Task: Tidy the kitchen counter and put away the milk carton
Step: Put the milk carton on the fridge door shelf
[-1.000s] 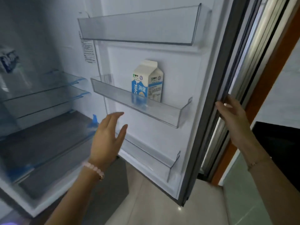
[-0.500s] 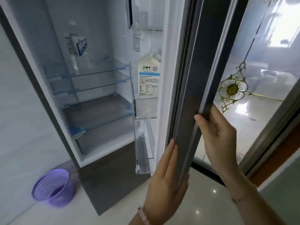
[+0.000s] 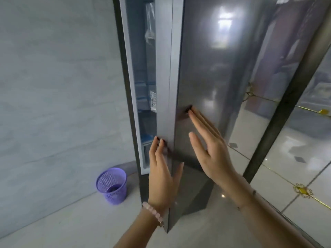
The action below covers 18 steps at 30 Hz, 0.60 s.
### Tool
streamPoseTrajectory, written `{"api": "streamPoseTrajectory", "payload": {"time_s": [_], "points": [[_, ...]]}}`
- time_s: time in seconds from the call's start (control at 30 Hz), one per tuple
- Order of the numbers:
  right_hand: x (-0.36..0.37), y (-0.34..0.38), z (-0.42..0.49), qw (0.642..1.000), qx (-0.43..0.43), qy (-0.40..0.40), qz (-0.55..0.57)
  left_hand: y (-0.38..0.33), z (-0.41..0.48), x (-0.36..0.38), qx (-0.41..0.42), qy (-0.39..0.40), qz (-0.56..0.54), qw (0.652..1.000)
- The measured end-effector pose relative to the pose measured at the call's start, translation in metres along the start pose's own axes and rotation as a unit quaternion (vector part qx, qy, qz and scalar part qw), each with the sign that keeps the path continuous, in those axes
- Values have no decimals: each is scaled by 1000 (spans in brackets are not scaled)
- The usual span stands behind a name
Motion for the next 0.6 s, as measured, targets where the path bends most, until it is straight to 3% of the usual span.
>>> {"api": "streamPoseTrajectory", "payload": {"time_s": [0.33, 0.6], "points": [[104, -40, 85, 968, -42, 102, -228, 103, 96, -34, -70, 18, -32, 997], [161, -49, 134, 951, -19, 99, -292, 160, 169, -41, -119, 4, -64, 991]]}}
Point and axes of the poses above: each hand's wrist, its own z-axis towards the middle knuckle, its own x-axis out of the palm, y = z × x, the point moved 4 cm from there along z, towards the middle knuckle, and after that the axes turned 1 degree about x, right-handed, at the moved point
